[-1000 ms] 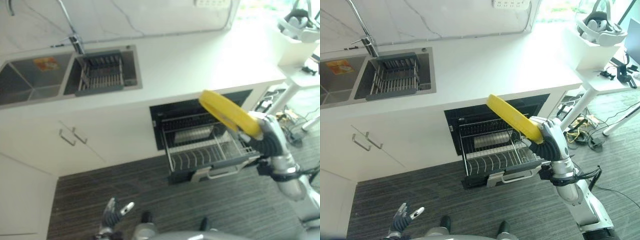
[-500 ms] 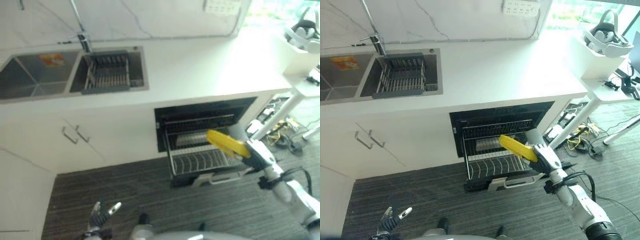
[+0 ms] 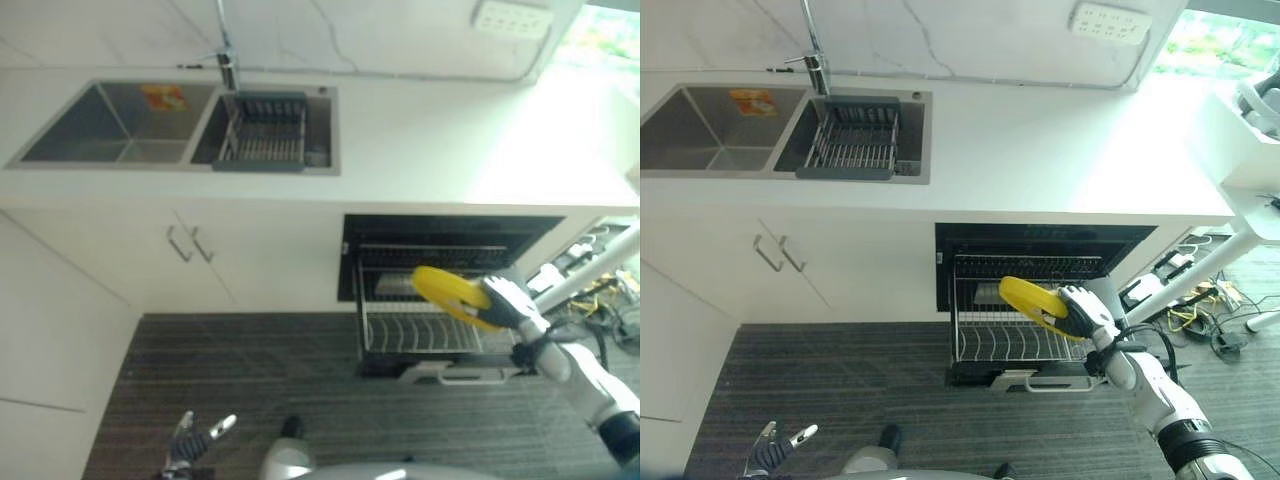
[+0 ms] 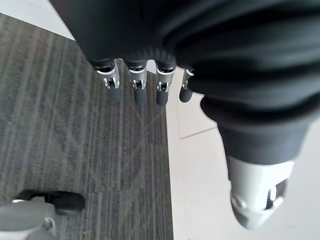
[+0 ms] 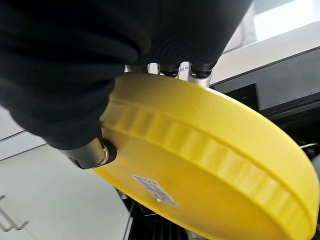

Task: Place the dishes in the dishwasher.

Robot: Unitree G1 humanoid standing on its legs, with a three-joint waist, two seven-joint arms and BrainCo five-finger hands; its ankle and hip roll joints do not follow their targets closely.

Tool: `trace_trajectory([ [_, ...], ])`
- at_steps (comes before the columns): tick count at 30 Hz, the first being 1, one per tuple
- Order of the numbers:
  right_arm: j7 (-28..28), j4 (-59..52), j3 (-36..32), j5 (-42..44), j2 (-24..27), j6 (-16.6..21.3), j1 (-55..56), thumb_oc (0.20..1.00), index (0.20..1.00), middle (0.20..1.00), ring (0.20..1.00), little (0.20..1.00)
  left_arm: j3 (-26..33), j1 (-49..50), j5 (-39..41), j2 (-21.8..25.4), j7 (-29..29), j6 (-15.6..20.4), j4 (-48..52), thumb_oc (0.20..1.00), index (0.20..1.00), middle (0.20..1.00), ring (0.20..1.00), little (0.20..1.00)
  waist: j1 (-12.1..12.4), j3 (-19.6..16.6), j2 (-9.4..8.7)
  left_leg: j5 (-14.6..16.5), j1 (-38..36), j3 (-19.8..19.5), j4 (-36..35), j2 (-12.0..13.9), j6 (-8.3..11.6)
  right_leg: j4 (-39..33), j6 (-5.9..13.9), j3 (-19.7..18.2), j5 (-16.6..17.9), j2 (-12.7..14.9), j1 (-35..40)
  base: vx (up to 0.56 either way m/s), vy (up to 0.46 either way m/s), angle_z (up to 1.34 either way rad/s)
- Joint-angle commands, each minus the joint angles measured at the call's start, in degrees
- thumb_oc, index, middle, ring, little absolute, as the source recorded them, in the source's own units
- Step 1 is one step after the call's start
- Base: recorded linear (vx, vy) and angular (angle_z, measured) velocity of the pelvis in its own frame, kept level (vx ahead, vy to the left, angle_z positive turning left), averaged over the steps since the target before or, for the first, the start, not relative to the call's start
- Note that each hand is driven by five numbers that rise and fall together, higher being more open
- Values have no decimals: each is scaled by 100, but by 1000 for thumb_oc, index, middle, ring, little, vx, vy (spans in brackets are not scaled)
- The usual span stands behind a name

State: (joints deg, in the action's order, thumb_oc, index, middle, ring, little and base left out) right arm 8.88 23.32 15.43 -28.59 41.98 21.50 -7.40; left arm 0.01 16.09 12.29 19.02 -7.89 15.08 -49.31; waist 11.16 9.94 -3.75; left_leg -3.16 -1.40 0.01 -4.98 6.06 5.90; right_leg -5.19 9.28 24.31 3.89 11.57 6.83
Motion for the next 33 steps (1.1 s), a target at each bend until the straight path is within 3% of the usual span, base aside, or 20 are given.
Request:
trace_trajectory([
  [1,11,124,297,200,280,-82,-762,200,200,200,200,200,-214,-275,-234,302,-4,21,59,1000,1000,1000,1000,1000,234,8,77,356,0,329,97,196,78,299,388,-59,-214,336,-19,41,-26,27],
  [11,-92,914,758,-213,427,-325,-1433,200,200,200,200,200,-274,-237,-233,568,-128,137,265,1000,1000,1000,1000,1000,569,174,7,252,109,145,125,223,141,252,389,174,-198,292,143,53,-16,15],
  [19,1309,1367,1069,-1232,548,-500,-1727,200,200,200,200,200,-396,-283,-427,1049,-930,640,1148,1000,1000,1000,1000,1000,869,504,-42,163,418,-69,157,219,133,223,379,289,-165,222,62,-18,-92,15],
  [21,1798,1707,1288,-1444,537,-813,-1861,200,200,200,200,200,-355,-338,-112,1141,-1044,815,1368,1000,1000,1000,1000,1000,955,655,-36,124,551,-135,151,201,121,198,379,319,-146,207,8,-97,-136,17],
  [28,2269,2338,1555,-1691,608,-1069,-2199,200,200,200,200,200,-523,-407,253,1173,-999,985,1586,1000,1000,1000,1000,1000,1023,821,212,53,800,-254,132,101,97,167,345,330,-159,229,-158,-57,-34,5],
  [33,2508,2899,1826,-1885,707,-1608,-2698,200,200,200,200,200,-701,-517,541,1214,-1058,1117,1598,1000,1000,1000,1000,1000,1048,996,455,-3,1037,-295,111,3,72,198,343,302,-160,302,-400,-131,-10,3],
])
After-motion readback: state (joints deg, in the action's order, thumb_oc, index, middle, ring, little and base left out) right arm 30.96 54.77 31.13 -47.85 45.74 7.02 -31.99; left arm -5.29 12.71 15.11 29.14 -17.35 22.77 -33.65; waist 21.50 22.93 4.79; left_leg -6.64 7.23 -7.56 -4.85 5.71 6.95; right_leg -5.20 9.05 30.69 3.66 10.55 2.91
